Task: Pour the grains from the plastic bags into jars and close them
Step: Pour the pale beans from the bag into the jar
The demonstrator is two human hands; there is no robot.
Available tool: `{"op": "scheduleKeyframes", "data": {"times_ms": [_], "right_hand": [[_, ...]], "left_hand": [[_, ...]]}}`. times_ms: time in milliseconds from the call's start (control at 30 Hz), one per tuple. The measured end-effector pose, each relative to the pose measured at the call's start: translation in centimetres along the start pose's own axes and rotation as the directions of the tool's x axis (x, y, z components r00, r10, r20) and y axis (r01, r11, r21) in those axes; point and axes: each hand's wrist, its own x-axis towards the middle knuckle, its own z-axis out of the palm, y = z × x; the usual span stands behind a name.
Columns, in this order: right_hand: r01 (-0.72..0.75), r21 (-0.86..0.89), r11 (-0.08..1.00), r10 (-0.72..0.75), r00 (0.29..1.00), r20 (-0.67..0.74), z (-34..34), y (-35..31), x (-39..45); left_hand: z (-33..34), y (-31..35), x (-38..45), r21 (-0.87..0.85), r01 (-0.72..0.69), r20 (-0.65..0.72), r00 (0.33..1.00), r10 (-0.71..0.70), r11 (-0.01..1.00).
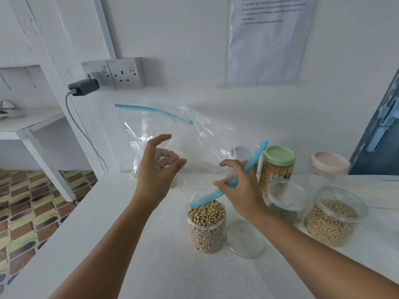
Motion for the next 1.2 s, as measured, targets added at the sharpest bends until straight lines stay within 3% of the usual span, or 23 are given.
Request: {"op": "scheduleKeyframes", "data": {"times_ms": [233,533,667,867,933,1033,1200], "right_hand": [[0.020,0.013,1.000,-0.022,0.995,0.097,-0.3,0.3,-0.2],[0.034,0.000,0.999,-0.034,0.998,0.056,-0.3,0.5,-0.2],[0.057,0.000,0.998,-0.057,0.995,0.084,-0.5,0.7,-0.4],[0.184,-0.098,0.978,-0.175,0.980,0.097,-0.6,0.5,-0.8],[0.138,-0.062,0.988,-0.131,0.986,0.103,-0.6,0.7,-0.9],[-0.082,0.120,0.989,0.064,0.987,0.146,-1.1,0.0,-0.9],[-0.307,0.358,0.882,0.268,0.951,0.154,-1.2,-1.5,0.4]], "left_hand": [[-0.1,-0.4,-0.2,0.031,-0.023,0.014,1.000,0.022,0.999],[-0.1,-0.2,-0.4,0.031,-0.004,0.031,1.000,0.003,1.000],[-1.2,-0.1,0.2,-0.213,0.133,0.012,0.991,-0.133,0.968],[-3.1,1.1,2.7,-0.538,0.219,-0.057,0.954,-0.294,0.814],[-3.3,1.0,2.9,-0.548,0.220,-0.081,0.947,-0.312,0.807],[-3.8,0.6,2.7,-0.538,0.245,-0.074,0.940,-0.334,0.807],[-4.7,-0.3,2.0,-0.495,0.265,-0.035,0.946,-0.324,0.828]]}}
